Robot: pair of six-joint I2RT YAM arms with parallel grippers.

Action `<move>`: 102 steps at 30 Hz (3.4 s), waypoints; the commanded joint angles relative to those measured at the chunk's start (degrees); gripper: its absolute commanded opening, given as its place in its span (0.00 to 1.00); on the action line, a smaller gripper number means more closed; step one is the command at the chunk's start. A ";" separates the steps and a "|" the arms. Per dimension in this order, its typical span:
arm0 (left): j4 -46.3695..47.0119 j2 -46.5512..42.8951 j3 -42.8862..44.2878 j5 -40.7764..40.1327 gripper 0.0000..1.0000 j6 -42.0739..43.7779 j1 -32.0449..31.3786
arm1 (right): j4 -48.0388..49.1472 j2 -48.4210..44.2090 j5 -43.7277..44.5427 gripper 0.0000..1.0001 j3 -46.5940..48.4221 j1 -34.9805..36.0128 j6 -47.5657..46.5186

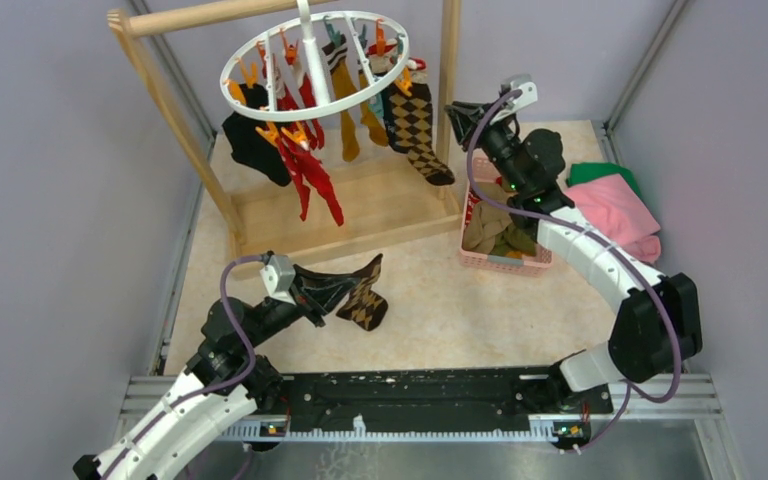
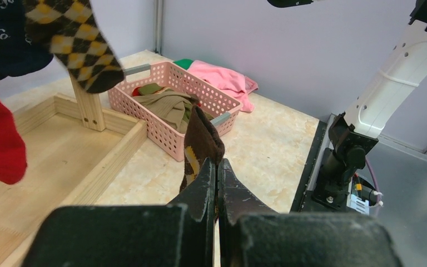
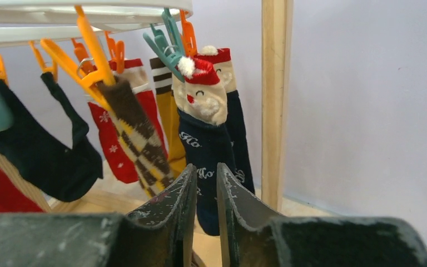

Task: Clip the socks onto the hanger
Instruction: Adjust the sock on the hanger, then adjust the sock.

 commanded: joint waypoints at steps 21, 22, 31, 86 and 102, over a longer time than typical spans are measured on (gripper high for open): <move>2.58 1.19 1.37 -1.17 0.00 3.09 -0.23 | 1.91 -9.53 -20.79 0.43 -3.98 1.59 -0.87; 2.62 1.38 1.58 -1.44 0.00 3.49 -0.23 | 1.23 -9.52 -21.50 0.43 -3.93 2.42 -1.84; 4.43 4.12 3.60 -5.36 0.00 6.11 -0.23 | -1.05 -12.82 -24.34 0.57 -8.80 13.65 -18.14; 12.53 13.26 6.34 -26.11 0.00 -15.59 -0.23 | 28.05 3.77 35.79 0.45 -18.52 48.76 -19.22; 12.62 15.22 7.01 -27.87 0.00 -17.25 -0.23 | 25.37 5.97 38.19 0.50 -15.40 49.40 -15.50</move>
